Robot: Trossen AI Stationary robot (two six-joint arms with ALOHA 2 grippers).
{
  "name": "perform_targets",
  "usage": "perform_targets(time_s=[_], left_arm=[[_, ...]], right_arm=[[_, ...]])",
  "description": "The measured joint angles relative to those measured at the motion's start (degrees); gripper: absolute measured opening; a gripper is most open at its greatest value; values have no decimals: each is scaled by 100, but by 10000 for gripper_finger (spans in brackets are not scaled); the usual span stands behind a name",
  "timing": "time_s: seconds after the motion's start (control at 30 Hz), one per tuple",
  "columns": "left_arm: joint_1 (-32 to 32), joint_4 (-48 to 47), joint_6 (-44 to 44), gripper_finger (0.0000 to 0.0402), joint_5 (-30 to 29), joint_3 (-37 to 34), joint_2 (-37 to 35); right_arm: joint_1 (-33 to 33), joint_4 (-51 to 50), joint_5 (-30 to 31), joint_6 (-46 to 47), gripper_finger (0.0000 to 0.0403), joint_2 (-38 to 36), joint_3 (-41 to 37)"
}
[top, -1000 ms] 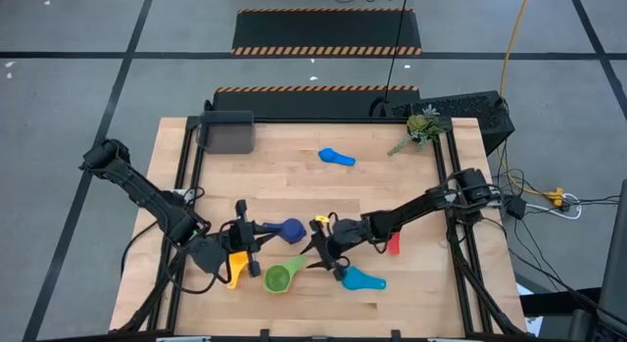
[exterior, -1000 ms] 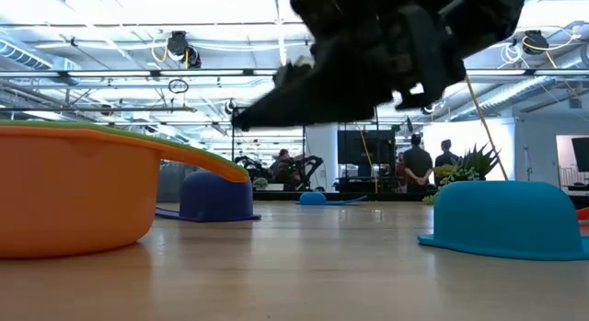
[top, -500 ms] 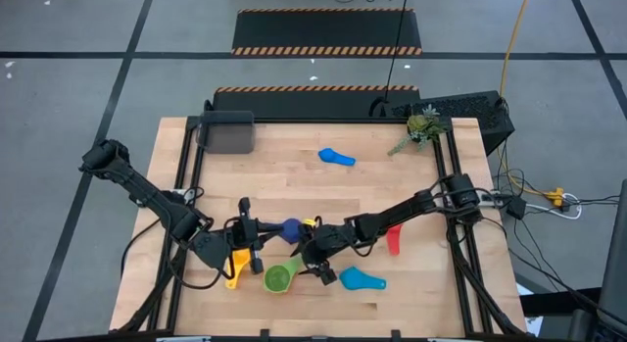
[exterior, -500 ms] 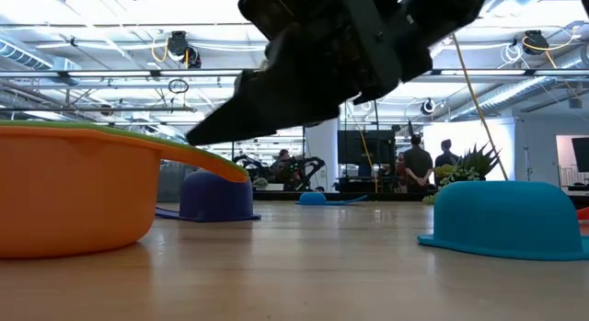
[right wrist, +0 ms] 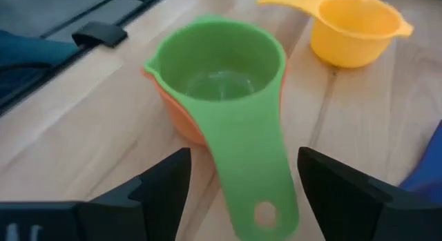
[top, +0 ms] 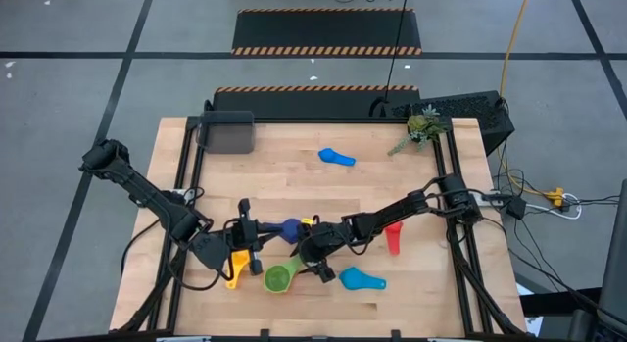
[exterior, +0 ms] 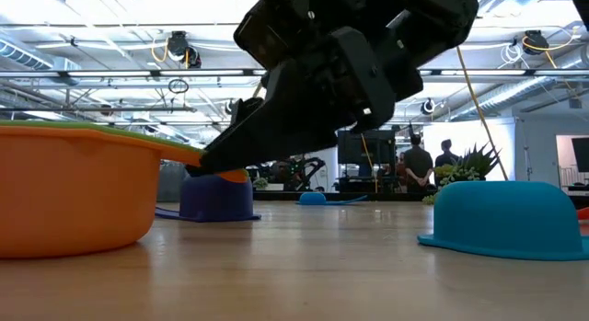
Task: Nest measuring cups in basket
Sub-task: Stack the green measuring cup on top of the orange measuring cup
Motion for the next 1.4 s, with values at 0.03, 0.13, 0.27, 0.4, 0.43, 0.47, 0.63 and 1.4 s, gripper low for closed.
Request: perform_targets(time_s=[0.03,0.13,0.27,0.4,0.43,0.47,0.63,1.4], left_arm=[[-2,0,3,19,0,0,0],[-2,0,6,19,0,0,0],[-2,-2,9,19,0,0,0],[-5,-2,12,19,0,0,0],[-9,-2,16,19,0,0,0],[-9,-2,22,19,-1,0,0],[-9,-3,22,19,0,0,0],[-20,-410,-115,19,-2,0,0]], right_arm=[[1,-9,-2,-23,258,2,0],[3,-55,-110,-88,248,1,0],[1,-224,-298,-102,216,1,0],[1,-219,-298,-143,184,1,0],[-2,-225,-296,-147,177,1,0],[-2,-226,-298,-147,171,1,0],[-2,-224,-295,-315,143,1,0],[1,-450,-285,-217,143,-32,-3]])
